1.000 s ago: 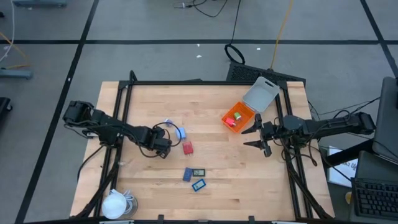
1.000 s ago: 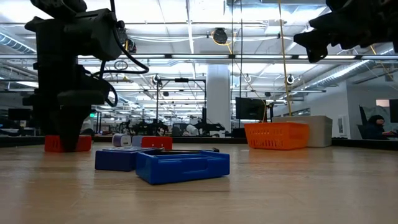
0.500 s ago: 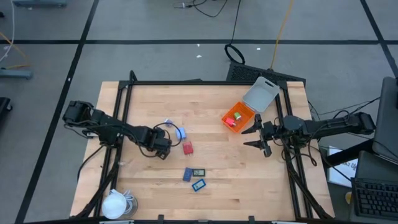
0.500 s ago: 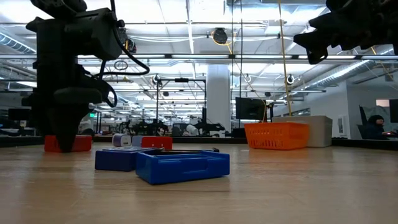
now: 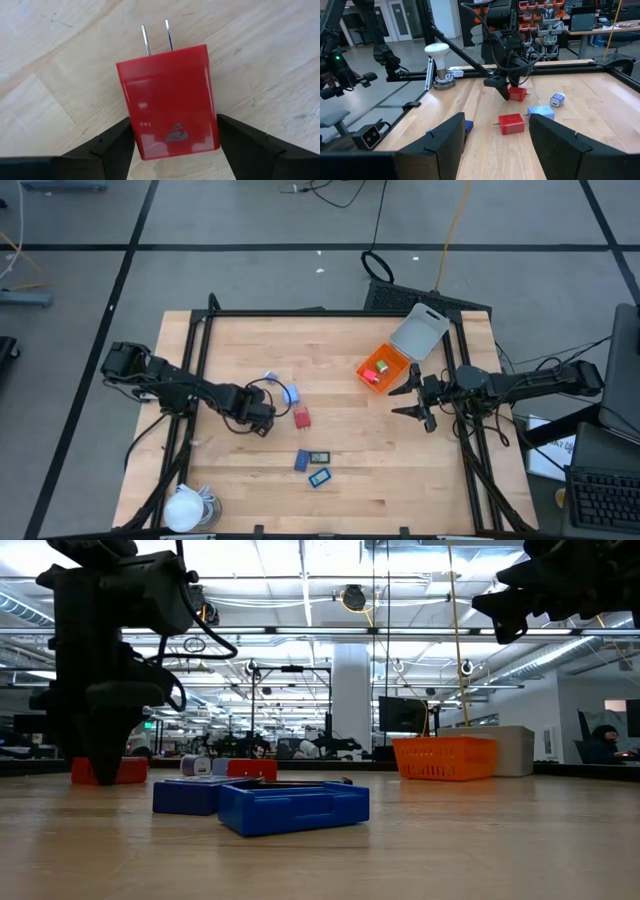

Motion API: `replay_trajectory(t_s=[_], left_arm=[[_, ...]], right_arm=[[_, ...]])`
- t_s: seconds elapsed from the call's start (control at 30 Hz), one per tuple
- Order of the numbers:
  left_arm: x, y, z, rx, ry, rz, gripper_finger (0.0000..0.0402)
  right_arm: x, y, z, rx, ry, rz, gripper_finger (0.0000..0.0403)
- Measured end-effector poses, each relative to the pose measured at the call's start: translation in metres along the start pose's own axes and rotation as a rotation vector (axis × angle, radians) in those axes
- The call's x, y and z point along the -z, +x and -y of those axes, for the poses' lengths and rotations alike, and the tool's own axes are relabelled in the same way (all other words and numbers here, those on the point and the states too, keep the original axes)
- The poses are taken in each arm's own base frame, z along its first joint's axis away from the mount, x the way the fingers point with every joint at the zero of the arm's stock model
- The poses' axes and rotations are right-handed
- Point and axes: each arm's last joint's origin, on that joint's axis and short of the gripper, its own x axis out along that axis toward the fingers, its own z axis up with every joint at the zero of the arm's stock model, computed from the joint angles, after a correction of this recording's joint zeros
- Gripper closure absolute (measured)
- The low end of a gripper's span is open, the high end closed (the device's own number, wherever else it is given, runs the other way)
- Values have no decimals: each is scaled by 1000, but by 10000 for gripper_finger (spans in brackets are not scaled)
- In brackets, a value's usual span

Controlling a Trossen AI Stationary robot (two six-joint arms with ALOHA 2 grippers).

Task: Pick & Place Office items
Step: Put the left red charger adapter into the orange bin

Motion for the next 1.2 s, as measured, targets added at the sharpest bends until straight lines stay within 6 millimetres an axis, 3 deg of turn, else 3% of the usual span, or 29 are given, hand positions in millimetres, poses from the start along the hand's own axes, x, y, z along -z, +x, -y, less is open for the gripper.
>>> replay_trajectory(t_s=[1.2], left_arm=[[-3, 0, 3, 11, 0, 76, 136]], right_arm=[[0, 0, 0, 0, 1, -1, 193]])
